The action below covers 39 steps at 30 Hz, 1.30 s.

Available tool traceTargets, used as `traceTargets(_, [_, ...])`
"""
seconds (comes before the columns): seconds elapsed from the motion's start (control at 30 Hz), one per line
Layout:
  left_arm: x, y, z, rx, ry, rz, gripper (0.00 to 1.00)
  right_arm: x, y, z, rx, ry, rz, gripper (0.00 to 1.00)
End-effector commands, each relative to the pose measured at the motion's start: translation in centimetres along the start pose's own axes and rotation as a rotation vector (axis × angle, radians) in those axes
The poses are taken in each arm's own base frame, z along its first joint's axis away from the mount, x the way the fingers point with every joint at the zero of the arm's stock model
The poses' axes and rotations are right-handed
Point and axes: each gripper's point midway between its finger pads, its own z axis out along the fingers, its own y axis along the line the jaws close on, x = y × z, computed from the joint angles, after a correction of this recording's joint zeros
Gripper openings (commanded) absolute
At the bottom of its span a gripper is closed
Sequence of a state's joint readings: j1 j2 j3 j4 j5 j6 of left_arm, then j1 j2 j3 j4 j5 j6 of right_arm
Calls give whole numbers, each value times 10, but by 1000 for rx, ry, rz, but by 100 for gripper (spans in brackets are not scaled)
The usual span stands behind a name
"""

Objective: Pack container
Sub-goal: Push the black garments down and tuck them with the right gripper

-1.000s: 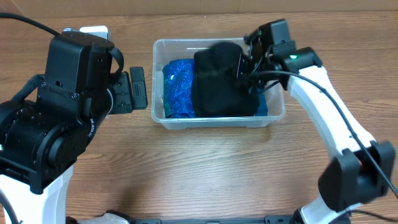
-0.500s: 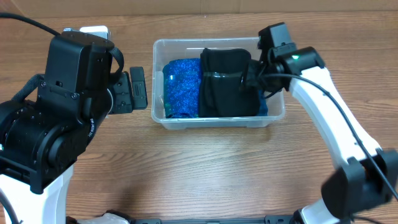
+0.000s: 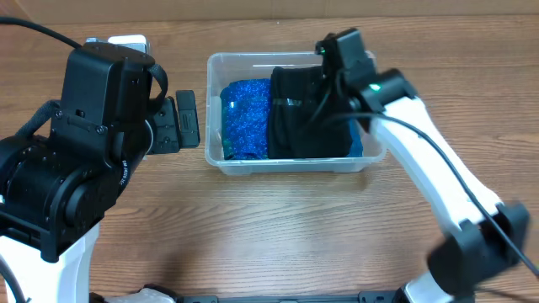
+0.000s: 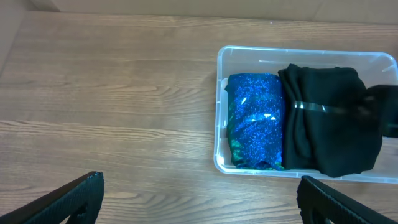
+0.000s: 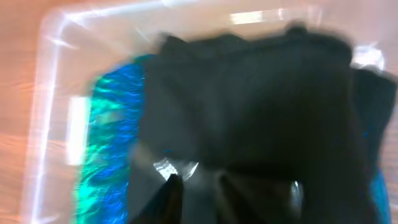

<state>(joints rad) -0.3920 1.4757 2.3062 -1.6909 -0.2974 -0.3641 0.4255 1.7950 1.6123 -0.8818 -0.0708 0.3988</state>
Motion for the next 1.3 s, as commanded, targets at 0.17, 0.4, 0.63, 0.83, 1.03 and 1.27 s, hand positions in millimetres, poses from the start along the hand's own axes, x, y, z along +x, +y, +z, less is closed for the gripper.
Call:
traceTargets(0.17, [-2,2,1,-15,-5,10,100,53,-27,90,72,263,37,13])
traceTargets(0.4, [-2,2,1,-15,-5,10,100,28,-2,34,-1,150,9,41])
traceTargets(0.63, [-2,2,1,-15,-5,10,100,-6,30,-100,-147,-126,-31,100])
traceTargets(0.83, [-2,2,1,-15,-5,10,100,9,31,-183,-203,-238,-46,100])
traceTargets(1.03, [-2,2,1,-15,-5,10,100,37,19,-216,-196,-223,-43,100])
traceTargets(1.27, [-2,2,1,-15,-5,10,100,20,5,-241,-130,-371,-34,100])
